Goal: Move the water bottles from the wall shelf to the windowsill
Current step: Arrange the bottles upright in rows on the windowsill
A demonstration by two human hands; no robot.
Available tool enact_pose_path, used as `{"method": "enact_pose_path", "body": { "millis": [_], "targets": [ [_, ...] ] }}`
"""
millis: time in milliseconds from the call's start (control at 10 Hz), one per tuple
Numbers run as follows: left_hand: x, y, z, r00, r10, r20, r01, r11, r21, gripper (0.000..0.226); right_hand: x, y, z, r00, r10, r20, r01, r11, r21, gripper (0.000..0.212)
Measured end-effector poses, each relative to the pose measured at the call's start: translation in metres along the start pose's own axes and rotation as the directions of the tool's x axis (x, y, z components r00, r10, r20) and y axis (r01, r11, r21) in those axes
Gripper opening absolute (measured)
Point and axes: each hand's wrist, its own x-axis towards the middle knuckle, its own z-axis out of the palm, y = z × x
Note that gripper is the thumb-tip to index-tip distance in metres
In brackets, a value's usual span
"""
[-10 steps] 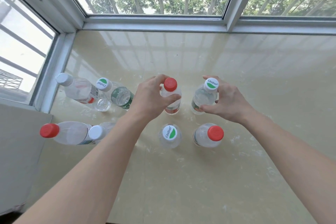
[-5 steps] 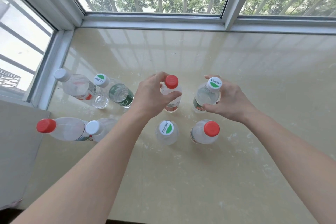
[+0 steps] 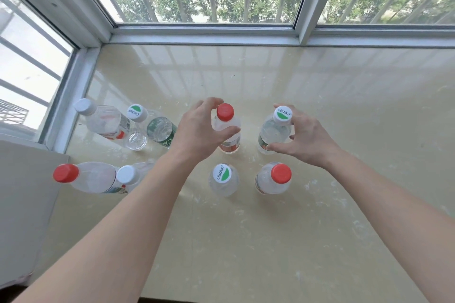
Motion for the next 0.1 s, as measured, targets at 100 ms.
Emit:
{"method": "enact_pose_path", "body": {
  "millis": [100],
  "targets": [
    [-0.0035,0.0075,-0.011,1.0,0.026,-0.001,-0.026,0.998,0.061,0.066,-0.004,-0.0069,-0.0091,0.999,0.04,0.003,-0.04,0.999,-0.005,0.088]
  ]
}}
